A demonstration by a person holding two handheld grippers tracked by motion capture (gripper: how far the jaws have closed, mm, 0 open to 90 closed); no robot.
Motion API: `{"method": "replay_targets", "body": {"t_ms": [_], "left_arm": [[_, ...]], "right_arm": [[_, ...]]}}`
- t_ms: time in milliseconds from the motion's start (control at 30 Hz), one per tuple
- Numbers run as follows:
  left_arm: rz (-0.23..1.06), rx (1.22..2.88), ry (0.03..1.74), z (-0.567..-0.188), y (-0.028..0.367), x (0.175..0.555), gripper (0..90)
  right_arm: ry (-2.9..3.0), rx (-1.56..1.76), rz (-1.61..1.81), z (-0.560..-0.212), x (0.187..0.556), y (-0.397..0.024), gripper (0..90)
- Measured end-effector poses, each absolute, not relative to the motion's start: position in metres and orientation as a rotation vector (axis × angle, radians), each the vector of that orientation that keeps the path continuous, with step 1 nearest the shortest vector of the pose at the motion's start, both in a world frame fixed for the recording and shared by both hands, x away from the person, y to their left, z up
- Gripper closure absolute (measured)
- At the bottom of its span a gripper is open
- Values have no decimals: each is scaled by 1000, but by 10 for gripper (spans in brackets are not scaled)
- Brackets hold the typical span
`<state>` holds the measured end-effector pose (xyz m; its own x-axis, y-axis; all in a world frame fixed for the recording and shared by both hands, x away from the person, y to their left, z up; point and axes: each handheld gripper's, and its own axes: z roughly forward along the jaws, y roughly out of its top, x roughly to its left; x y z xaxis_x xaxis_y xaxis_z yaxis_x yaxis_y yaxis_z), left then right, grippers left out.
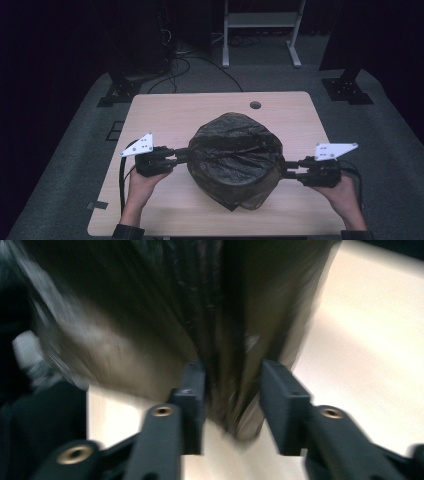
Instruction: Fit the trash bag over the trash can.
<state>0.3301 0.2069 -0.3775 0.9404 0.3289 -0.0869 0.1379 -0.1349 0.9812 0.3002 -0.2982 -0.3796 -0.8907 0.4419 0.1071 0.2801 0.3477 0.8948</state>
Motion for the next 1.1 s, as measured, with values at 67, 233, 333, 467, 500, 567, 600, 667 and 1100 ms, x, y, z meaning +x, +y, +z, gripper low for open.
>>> {"method": "replay_targets", "body": {"t_ms": [67,233,333,467,500,567,600,667,1100], "left_arm": [[170,1697,354,-376,209,329,622],[181,1683,340,-363,219,323,493],[188,1660,328,-356,225,322,462],[190,1649,322,-350,228,324,417],[195,1646,323,-349,229,324,404],[199,1642,318,-347,229,323,389],[199,1642,318,-347,229,323,383],[205,1634,312,-344,230,323,364],[149,1622,358,-344,220,354,399]], "right_arm": [[2376,652,1643,-366,301,-306,536],[2310,620,1651,-337,303,-313,441],[2301,598,1662,-325,298,-322,413],[2259,600,1681,-315,293,-332,414],[2255,607,1670,-313,294,-330,412],[2256,597,1676,-307,303,-321,414],[2256,597,1676,-307,303,-321,414],[2260,590,1668,-300,323,-301,413],[2384,655,1659,-309,408,-236,452]]}}
